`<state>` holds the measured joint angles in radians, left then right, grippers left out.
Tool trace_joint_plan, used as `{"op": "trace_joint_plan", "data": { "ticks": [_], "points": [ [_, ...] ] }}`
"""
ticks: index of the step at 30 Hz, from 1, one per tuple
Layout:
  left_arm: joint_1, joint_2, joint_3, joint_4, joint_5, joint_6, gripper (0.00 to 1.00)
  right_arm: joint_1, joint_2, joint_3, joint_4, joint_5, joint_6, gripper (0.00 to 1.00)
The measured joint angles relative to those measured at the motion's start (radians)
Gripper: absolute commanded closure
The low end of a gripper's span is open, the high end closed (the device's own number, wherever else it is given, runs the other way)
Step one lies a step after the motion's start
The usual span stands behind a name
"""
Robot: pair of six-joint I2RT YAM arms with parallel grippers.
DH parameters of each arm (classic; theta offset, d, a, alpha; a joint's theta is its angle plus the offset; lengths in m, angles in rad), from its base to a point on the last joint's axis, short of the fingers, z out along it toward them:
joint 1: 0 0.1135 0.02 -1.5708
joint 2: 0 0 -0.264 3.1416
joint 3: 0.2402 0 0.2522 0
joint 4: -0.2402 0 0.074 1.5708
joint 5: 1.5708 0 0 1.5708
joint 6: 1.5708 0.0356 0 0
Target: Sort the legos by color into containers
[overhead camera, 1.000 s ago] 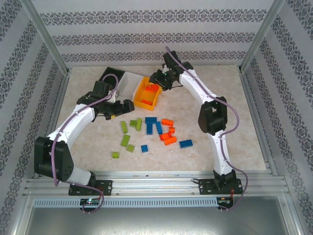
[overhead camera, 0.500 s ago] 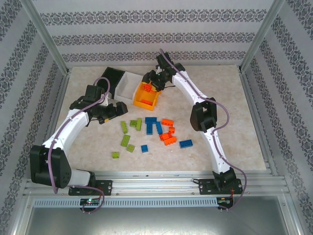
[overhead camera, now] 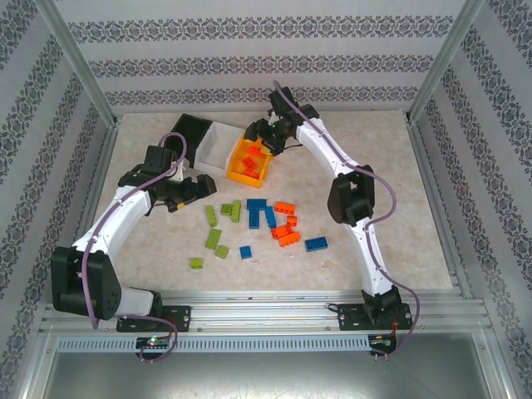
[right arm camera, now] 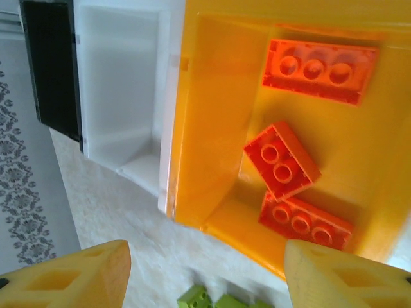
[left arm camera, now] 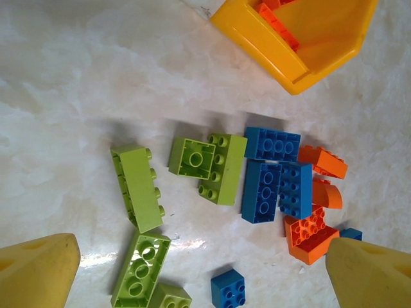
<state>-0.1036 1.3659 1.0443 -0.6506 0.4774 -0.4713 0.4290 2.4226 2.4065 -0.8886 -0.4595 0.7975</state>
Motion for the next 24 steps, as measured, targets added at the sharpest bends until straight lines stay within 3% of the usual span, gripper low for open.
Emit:
{"op": "trace_joint_plan", "data": {
  "ticks": [6, 14, 19, 24],
  "points": [
    [-0.015, 0.035, 0.002, -0.001, -0.034, -0.017, 0.06, -0.009, -0.299, -0.279, -0.012, 0.077, -0.1, 0.37],
    [-0.093, 0.257, 0.049, -0.001, -0.069, -0.054, 0.17, -0.048, -0.712, -0.819, 0.032, 0.139, -0.145, 0.39],
    [-0.098, 0.357, 0.105, -0.018, -0.102, -0.064, 0.29, -0.061, -0.805, -1.033, 0.041, 0.154, -0.146, 0.39],
    [-0.1, 0.394, 0.138, -0.039, -0.125, -0.065, 0.34, -0.079, -0.844, -1.104, 0.053, 0.156, -0.146, 0.39]
  ]
}}
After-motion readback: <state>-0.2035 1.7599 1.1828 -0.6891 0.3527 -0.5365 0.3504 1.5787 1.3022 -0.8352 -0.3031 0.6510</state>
